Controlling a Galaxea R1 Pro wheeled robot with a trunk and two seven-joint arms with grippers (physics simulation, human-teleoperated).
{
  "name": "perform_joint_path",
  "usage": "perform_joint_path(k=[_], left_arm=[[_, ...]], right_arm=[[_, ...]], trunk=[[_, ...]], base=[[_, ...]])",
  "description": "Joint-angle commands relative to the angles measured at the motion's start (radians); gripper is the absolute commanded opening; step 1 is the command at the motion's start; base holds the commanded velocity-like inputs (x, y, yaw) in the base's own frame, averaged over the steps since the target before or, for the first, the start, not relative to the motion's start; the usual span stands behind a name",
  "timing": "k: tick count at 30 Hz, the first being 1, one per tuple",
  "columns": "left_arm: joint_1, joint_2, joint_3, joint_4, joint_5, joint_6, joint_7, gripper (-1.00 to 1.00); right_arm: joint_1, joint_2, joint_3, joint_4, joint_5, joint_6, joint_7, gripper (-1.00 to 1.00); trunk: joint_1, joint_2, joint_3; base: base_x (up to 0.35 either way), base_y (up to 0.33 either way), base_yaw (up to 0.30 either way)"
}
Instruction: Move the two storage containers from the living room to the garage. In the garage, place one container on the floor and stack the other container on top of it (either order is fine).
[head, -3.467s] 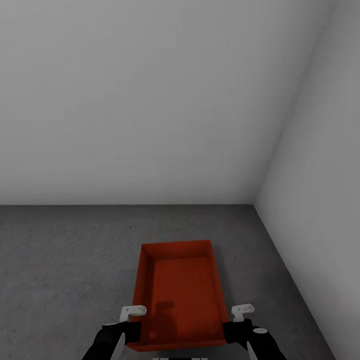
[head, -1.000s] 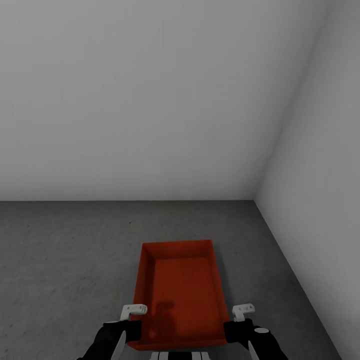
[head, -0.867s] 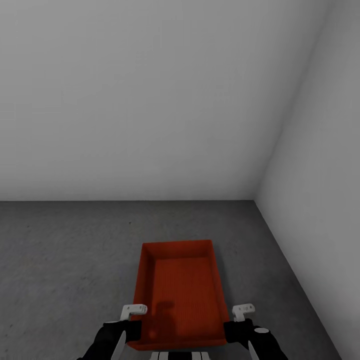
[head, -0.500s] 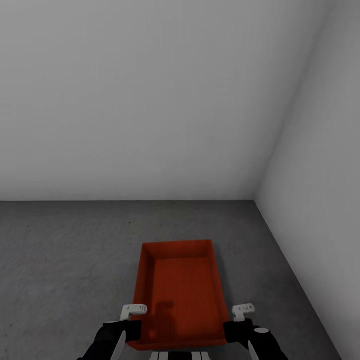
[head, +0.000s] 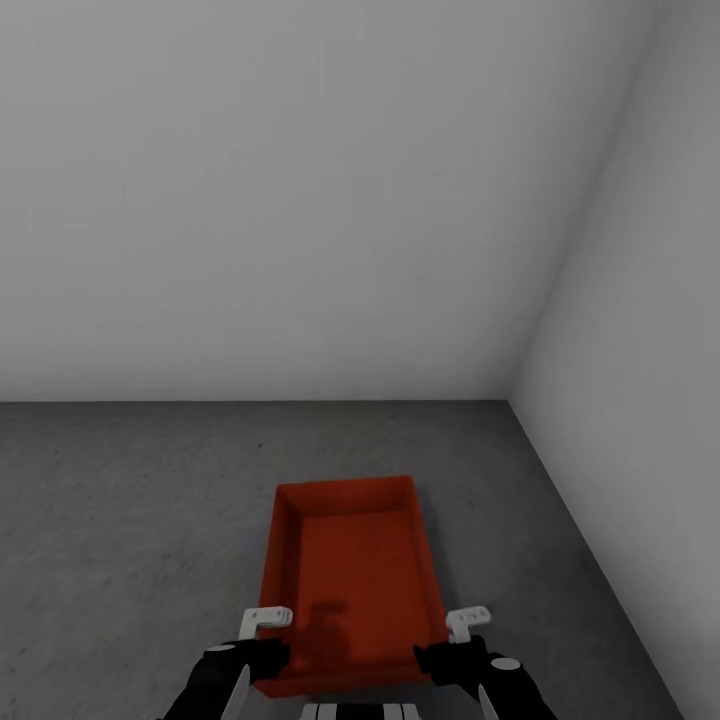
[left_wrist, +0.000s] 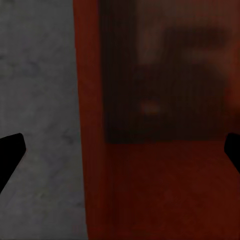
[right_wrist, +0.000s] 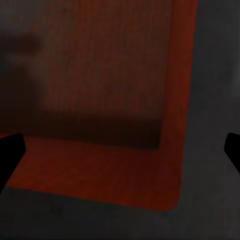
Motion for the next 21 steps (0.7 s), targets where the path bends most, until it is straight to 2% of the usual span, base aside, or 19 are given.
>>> perform_joint_path(k=[1, 21], left_arm=[[0.000, -0.001, 0.002, -0.002, -0.001, 0.005, 0.001, 1.00], [0.000, -0.003, 0.002, -0.002, -0.001, 0.006, -0.002, 1.00]], right_arm=[[0.000, 0.000, -0.001, -0.001, 0.007, 0.005, 0.005, 1.00], [0.000, 0.000, -0.002, 0.000, 0.007, 0.006, 0.003, 1.00]], trunk=[[0.000, 0.000, -0.001], [0.000, 0.000, -0.001]], base=[[0.000, 0.000, 0.000], [0.000, 0.000, 0.000]])
